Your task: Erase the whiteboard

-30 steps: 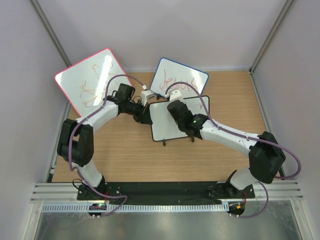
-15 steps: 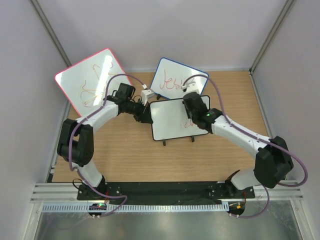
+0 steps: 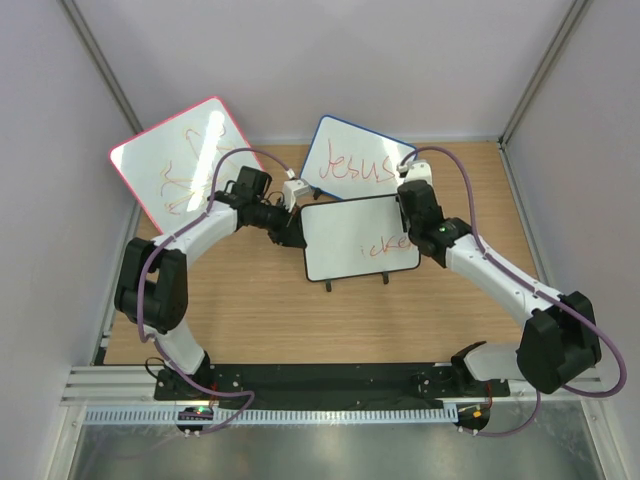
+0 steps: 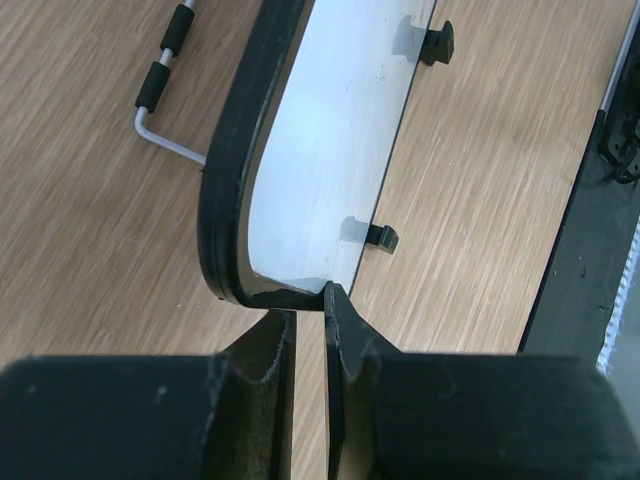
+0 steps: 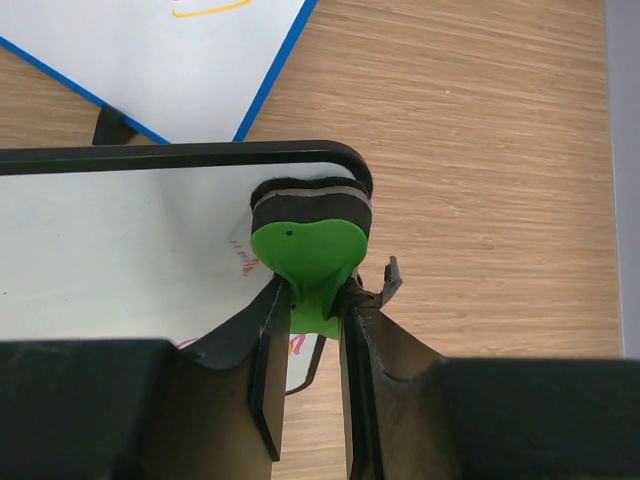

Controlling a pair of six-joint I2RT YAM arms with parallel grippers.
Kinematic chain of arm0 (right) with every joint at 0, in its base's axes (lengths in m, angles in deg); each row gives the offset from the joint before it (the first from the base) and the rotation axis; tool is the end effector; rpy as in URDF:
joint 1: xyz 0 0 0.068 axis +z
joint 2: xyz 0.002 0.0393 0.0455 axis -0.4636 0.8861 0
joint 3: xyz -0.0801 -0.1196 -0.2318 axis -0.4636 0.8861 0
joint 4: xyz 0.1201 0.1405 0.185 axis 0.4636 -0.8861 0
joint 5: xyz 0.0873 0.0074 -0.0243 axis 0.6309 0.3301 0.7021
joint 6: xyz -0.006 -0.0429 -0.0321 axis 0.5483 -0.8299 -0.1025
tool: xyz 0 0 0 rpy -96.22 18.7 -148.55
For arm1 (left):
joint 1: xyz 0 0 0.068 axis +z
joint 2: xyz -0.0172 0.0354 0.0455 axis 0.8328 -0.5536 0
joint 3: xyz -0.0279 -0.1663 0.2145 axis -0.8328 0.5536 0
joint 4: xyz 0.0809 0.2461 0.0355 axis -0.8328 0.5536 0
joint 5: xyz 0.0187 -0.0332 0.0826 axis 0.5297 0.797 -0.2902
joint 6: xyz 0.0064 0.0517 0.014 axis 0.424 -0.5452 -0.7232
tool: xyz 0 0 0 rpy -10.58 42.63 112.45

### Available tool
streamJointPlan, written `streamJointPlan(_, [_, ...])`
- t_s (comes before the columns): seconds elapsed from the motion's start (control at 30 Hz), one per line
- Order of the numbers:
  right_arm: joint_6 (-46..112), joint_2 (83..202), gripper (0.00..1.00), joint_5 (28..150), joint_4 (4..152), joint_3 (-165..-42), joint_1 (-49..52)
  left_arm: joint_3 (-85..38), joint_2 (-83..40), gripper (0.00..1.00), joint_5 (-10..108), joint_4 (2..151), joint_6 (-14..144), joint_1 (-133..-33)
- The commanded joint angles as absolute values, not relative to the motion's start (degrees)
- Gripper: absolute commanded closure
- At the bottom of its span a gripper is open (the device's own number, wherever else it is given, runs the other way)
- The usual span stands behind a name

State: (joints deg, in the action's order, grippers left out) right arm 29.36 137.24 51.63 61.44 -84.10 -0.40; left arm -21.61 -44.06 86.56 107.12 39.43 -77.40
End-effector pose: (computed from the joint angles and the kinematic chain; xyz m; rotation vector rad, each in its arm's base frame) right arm 0.2660 0.1167 0.2800 -0.1621 2.1258 -0.2716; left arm 0.3246 -0.1520 0.2297 1.0251 2.2022 -1.0542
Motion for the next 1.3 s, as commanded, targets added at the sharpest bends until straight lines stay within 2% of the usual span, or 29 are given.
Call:
streamJointPlan(0.0, [30.75,137.06,0.99,54.47,64.74,-83.53,2.25,-23.24,-42.96,1.0,83.63,106.58,33.74,-77.83])
streamJointPlan(0.2, [30.49,141.18,0.99,57.45,63.16,-86.33,9.72,-23.42,-43.05,1.0,83.8,106.58,33.92,-77.83])
streamJointPlan(0.37, [29.87,145.32,0.99,56.93,62.1,-89.42,11.58,-23.42,-42.88,1.0,83.71,106.67,33.92,-77.92])
streamJointPlan(0.5, [30.31,143.39,0.99,54.74,62.72,-88.81,10.01,-23.42,-42.79,1.0,83.71,106.67,33.92,-77.92])
streamJointPlan(0.83, [27.77,136.27,0.99,52.1,60.96,-85.72,-3.88,-23.86,-42.79,1.0,83.98,106.76,34.01,-77.92])
streamJointPlan(1.03, [28.1,136.54,0.99,53.5,59.2,-87.75,-4.06,-23.77,-42.7,1.0,83.71,106.76,33.92,-77.83])
streamJointPlan(1.27, [31.97,136.97,0.99,55.44,59.12,-82.22,0.33,-24.03,-43.05,1.0,83.71,106.84,33.83,-77.83])
